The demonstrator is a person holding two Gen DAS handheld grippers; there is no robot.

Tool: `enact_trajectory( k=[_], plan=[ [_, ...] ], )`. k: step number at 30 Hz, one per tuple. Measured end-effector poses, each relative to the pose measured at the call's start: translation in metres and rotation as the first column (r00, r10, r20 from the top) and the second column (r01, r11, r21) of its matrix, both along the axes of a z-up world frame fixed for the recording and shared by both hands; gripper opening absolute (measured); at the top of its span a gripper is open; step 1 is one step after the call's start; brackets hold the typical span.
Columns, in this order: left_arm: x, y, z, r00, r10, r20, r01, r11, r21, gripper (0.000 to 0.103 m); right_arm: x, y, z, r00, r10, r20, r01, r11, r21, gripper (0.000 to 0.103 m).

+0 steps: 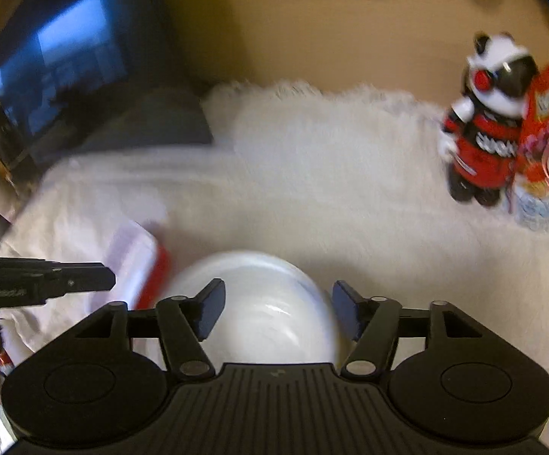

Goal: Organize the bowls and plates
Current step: 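Release the stack and move the right tool to the red-edged white tray, then grasp the red-edged white tray with the right tool and lift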

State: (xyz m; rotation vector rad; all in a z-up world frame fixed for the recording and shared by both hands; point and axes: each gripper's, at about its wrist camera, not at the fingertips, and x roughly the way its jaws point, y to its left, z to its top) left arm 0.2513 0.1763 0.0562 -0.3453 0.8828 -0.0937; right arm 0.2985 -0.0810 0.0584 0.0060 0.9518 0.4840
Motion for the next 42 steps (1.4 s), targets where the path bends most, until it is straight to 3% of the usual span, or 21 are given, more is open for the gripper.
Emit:
enact_trajectory(
  k=[6,12,18,23,29,31,33,36,39,42],
  plan=[
    [-0.009,0.055,-0.019,0.992,0.128,0.020,-0.129,0.978,0.165,0.027,-0.008,0.071,0.002,0.995,0.099,-0.017,-0.099,0.995,0.022,0.066],
    [0.003,0.086,-0.064,0.979,0.193,-0.068,-0.175,0.962,0.211,0.027,-0.004,0.154,-0.019,0.975,0.176,-0.138,-0.177,0.984,0.004,0.066],
    [0.010,0.101,-0.100,0.973,0.191,-0.130,-0.157,0.959,0.236,0.028,0.023,0.203,-0.066,0.948,0.115,-0.298,-0.142,0.987,-0.073,0.066],
    [0.014,0.114,-0.120,0.968,0.190,-0.163,-0.157,0.969,0.191,0.033,0.030,0.227,-0.094,0.933,0.096,-0.346,-0.153,0.978,-0.142,0.065],
    [0.017,0.124,-0.141,0.964,0.182,-0.195,-0.170,0.982,0.076,0.034,0.032,0.248,-0.124,0.917,0.109,-0.383,-0.192,0.963,-0.187,0.045],
    [0.016,0.126,-0.140,0.964,0.182,-0.195,-0.177,0.983,0.045,0.027,0.032,0.249,-0.132,0.910,0.119,-0.396,-0.209,0.959,-0.190,0.038],
    [0.012,0.126,-0.135,0.960,0.194,-0.200,-0.192,0.981,0.030,0.028,0.028,0.249,-0.130,0.911,0.152,-0.383,-0.239,0.952,-0.190,0.038],
    [-0.003,0.122,-0.112,0.955,0.228,-0.191,-0.235,0.972,-0.018,0.027,0.017,0.239,-0.107,0.918,0.222,-0.328,-0.286,0.944,-0.162,0.037],
    [-0.023,0.112,-0.071,0.965,0.242,-0.105,-0.254,0.959,-0.124,0.027,0.009,0.215,-0.069,0.926,0.284,-0.249,-0.319,0.941,-0.111,0.038],
    [-0.035,0.085,-0.024,0.980,0.199,0.011,-0.196,0.972,-0.131,0.027,0.003,0.178,-0.026,0.933,0.320,-0.164,-0.331,0.942,-0.046,0.038]
  ],
)
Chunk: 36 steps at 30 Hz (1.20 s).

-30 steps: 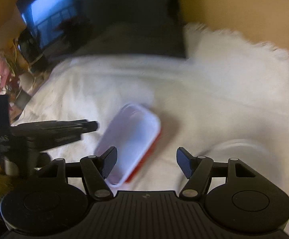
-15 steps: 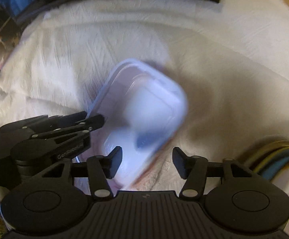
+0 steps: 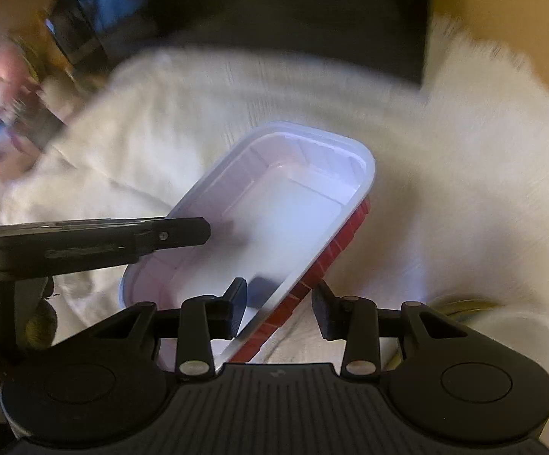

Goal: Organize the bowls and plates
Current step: 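Grasp the red-edged white tray with the right tool and lift, then lower the tray into the top white bowl and open the right tool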

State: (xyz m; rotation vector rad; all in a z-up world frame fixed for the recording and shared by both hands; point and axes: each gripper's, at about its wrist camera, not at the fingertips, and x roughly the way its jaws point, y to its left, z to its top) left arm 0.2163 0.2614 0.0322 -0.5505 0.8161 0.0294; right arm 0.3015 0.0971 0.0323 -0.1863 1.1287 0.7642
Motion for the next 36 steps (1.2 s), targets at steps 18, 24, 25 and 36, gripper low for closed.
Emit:
enact_trajectory(
  k=[18,24,25,36],
  plan=[
    [0.043,-0.165,-0.003,0.946,-0.291,-0.140,0.295,0.956,0.007,0.020,0.011,-0.187,0.018,0.985,-0.154,0.071,0.150,0.987,0.061,0.038],
    [0.043,-0.161,-0.008,0.951,-0.274,-0.146,0.276,0.961,-0.002,0.020,0.009,-0.185,0.001,0.989,-0.145,0.033,0.144,0.989,0.046,0.039],
    [0.044,-0.160,-0.006,0.953,-0.268,-0.143,0.270,0.963,-0.003,0.020,0.011,-0.185,0.002,0.988,-0.151,0.032,0.149,0.988,0.050,0.042],
    [0.080,-0.160,0.004,0.971,-0.220,-0.094,0.219,0.976,-0.014,0.022,0.053,-0.186,0.003,0.960,-0.277,-0.034,0.279,0.948,0.156,0.050]
  ],
)
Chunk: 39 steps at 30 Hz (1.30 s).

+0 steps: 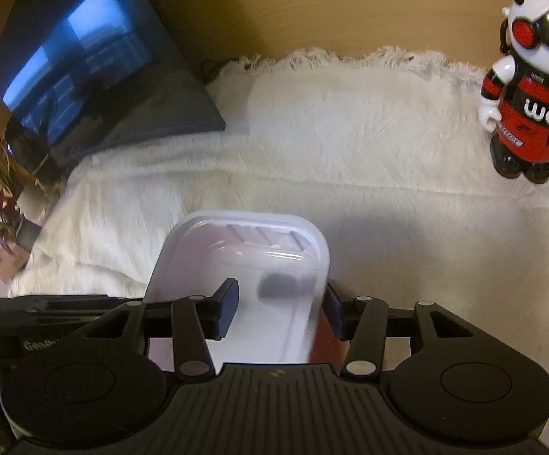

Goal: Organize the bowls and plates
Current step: 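Lower the tray into the top white bowl and open the right tool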

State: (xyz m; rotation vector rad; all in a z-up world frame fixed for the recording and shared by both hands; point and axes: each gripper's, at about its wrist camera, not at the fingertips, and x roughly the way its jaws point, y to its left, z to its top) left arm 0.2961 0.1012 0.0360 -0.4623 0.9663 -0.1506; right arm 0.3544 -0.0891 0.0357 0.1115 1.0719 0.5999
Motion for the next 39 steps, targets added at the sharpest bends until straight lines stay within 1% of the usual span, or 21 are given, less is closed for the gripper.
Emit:
enact_trajectory(
  k=[1,2,4,6,8,9,12,16,20,22,24,27,28,30,31,33,36,37,39],
  plan=[
    [0.000,-0.001,0.006,1.000,-0.005,0.030,0.004,1.000,0.011,0.022,-0.004,0.002,0.009,0.999,0.015,0.051,-0.014,1.000,-0.006,0.050],
    [0.000,-0.001,0.013,0.998,-0.010,0.059,0.010,1.000,0.006,0.022,-0.007,0.003,0.017,0.995,0.029,0.096,-0.029,1.000,-0.008,0.050],
    [0.002,-0.001,0.024,0.995,-0.012,0.097,0.011,1.000,0.009,0.022,-0.012,0.003,0.033,0.986,0.046,0.158,-0.047,0.999,0.001,0.051],
    [0.003,-0.003,0.031,0.990,-0.015,0.141,0.010,0.999,0.035,0.023,-0.014,0.002,0.043,0.979,0.050,0.199,-0.053,0.999,0.008,0.051],
    [0.004,-0.007,0.032,0.988,-0.031,0.149,0.023,0.998,0.055,0.023,-0.011,0.001,0.047,0.975,0.049,0.217,-0.054,0.998,0.016,0.051],
    [0.005,-0.008,0.030,0.990,-0.035,0.139,0.027,0.998,0.056,0.023,-0.010,0.000,0.046,0.976,0.046,0.212,-0.051,0.999,0.019,0.051],
    [0.007,-0.009,0.016,0.995,-0.042,0.092,0.036,0.997,0.066,0.025,-0.009,-0.002,0.033,0.986,0.049,0.160,-0.053,0.998,0.022,0.051],
    [0.002,-0.008,-0.001,0.997,-0.056,0.049,0.051,0.993,0.104,0.023,-0.015,-0.005,0.016,0.991,0.067,0.117,-0.068,0.998,0.003,0.051],
    [-0.013,0.002,-0.001,0.997,-0.049,0.055,0.043,0.993,0.106,0.023,-0.022,-0.014,0.011,0.990,0.054,0.130,-0.052,0.998,-0.019,0.051],
    [-0.021,0.007,-0.001,0.998,-0.030,0.053,0.024,0.992,0.122,0.024,-0.024,-0.021,0.011,0.989,0.039,0.143,-0.035,0.999,-0.030,0.051],
    [-0.029,0.010,-0.003,0.999,-0.010,0.040,0.005,0.992,0.129,0.024,-0.024,-0.027,0.007,0.991,0.026,0.134,-0.021,0.999,-0.036,0.051],
    [-0.035,0.012,-0.007,1.000,0.000,0.028,-0.003,0.992,0.126,0.024,-0.023,-0.030,-0.008,0.995,0.015,0.102,-0.008,0.998,-0.065,0.049],
    [-0.035,0.011,-0.009,1.000,-0.003,0.024,0.000,0.993,0.120,0.024,-0.024,-0.029,-0.014,0.996,0.016,0.091,-0.009,0.997,-0.080,0.044],
    [-0.032,0.010,-0.011,1.000,-0.009,0.019,0.007,0.993,0.119,0.023,-0.025,-0.027,-0.023,0.997,0.023,0.069,-0.016,0.995,-0.098,0.039],
    [-0.029,0.008,-0.012,1.000,-0.011,0.019,0.009,0.992,0.126,0.023,-0.028,-0.027,-0.027,0.998,0.026,0.054,-0.021,0.995,-0.100,0.037],
    [-0.022,0.004,-0.011,0.999,-0.024,0.037,0.019,0.992,0.127,0.023,-0.033,-0.026,-0.032,0.999,0.033,0.032,-0.030,0.995,-0.093,0.037],
    [-0.008,-0.002,-0.008,0.994,-0.062,0.088,0.051,0.991,0.125,0.023,-0.042,-0.024,-0.034,0.998,0.063,-0.010,-0.063,0.995,-0.074,0.037],
    [-0.003,-0.003,-0.007,0.992,-0.076,0.099,0.064,0.991,0.122,0.023,-0.046,-0.022,-0.033,0.997,0.080,-0.013,-0.080,0.994,-0.078,0.037],
    [0.004,-0.003,-0.006,0.992,-0.079,0.095,0.068,0.991,0.112,0.023,-0.051,-0.020,-0.028,0.994,0.110,0.010,-0.108,0.989,-0.099,0.037]
  ],
)
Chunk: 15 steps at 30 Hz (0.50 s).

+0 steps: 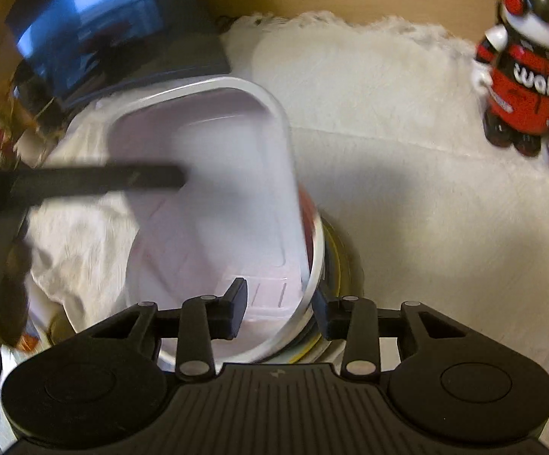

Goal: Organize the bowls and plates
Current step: 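Lower the tray into the top white bowl and open the right tool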

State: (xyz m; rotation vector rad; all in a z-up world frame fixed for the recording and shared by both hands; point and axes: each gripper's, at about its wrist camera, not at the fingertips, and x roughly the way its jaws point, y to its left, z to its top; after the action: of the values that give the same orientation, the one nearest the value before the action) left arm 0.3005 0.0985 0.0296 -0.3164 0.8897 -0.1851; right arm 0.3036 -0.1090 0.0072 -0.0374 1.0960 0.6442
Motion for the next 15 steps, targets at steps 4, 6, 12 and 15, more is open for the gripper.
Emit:
enact_trajectory(
  k=[4,6,12,15],
  plan=[
    [-0.008,0.003,0.010,1.000,0.003,0.008,-0.003,1.000,0.010,0.022,-0.001,-0.001,0.019,0.993,-0.014,0.117,0.016,1.000,-0.014,0.037],
    [-0.015,0.003,0.014,1.000,-0.004,0.007,0.004,1.000,0.018,0.022,0.006,-0.002,0.025,0.990,-0.034,0.134,0.033,0.999,0.012,0.038],
    [-0.038,0.015,0.011,0.999,0.052,-0.015,-0.051,0.998,0.035,0.022,0.020,0.004,0.029,0.986,-0.083,0.142,0.076,0.996,0.055,0.037],
    [-0.045,0.023,0.000,0.994,0.099,-0.051,-0.097,0.994,0.041,0.022,0.018,0.006,0.021,0.989,-0.094,0.114,0.092,0.995,0.025,0.038]
  ],
)
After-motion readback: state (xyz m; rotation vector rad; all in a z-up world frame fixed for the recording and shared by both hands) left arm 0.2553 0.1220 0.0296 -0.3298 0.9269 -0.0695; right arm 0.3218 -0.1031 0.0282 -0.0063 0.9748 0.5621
